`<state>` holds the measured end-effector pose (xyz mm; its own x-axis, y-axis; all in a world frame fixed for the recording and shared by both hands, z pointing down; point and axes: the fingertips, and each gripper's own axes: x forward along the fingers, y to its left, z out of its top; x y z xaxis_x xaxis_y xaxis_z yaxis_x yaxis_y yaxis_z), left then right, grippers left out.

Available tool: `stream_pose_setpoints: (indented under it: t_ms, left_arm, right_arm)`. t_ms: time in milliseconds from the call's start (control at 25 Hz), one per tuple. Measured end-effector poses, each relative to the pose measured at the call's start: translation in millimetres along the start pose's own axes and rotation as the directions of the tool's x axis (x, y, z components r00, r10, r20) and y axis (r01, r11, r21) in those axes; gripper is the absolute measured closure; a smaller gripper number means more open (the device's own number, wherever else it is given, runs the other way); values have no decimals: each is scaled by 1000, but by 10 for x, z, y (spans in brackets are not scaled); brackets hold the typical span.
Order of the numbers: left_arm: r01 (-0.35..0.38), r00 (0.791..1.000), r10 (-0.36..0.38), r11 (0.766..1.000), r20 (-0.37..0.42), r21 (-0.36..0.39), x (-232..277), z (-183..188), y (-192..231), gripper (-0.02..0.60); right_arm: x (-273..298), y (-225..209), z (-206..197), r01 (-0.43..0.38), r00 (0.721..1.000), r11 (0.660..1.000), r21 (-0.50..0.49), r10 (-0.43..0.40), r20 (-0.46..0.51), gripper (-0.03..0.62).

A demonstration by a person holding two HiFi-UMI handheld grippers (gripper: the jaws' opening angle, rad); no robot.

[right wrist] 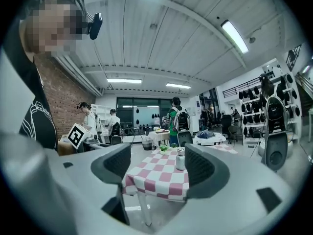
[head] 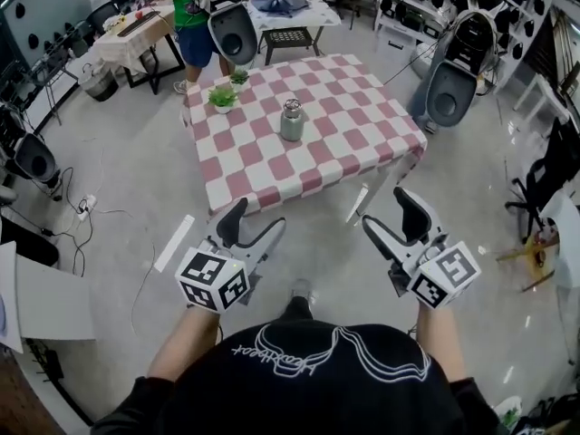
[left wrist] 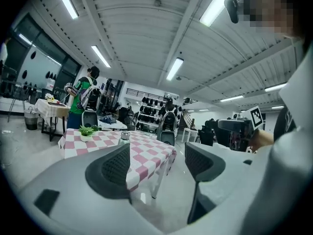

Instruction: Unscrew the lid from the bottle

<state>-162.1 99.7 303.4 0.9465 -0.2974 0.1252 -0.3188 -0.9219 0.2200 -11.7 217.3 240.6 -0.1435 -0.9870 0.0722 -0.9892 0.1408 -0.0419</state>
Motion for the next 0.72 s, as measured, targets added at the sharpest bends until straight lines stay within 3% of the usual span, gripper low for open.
stream_pose_setpoints:
  t_ms: [200, 360, 720]
  left_arm:
    - [-8, 998, 8, 1000, -57, -7, 836, -5, 569, 244]
    - [-36, 998, 38, 998, -57, 45, 1360, -18, 937, 243]
    - [-37, 986, 53, 995, -160, 96, 2173, -377, 1524, 244]
  right_arm:
    - [651, -651, -79, 3, 999, 1000, 17, -2, -47, 253]
    - [1066, -1042, -219, -7, 996, 999, 38, 11, -86, 256]
    - [1638, -1428, -573, -31, 982, 998, 57, 41, -183, 267]
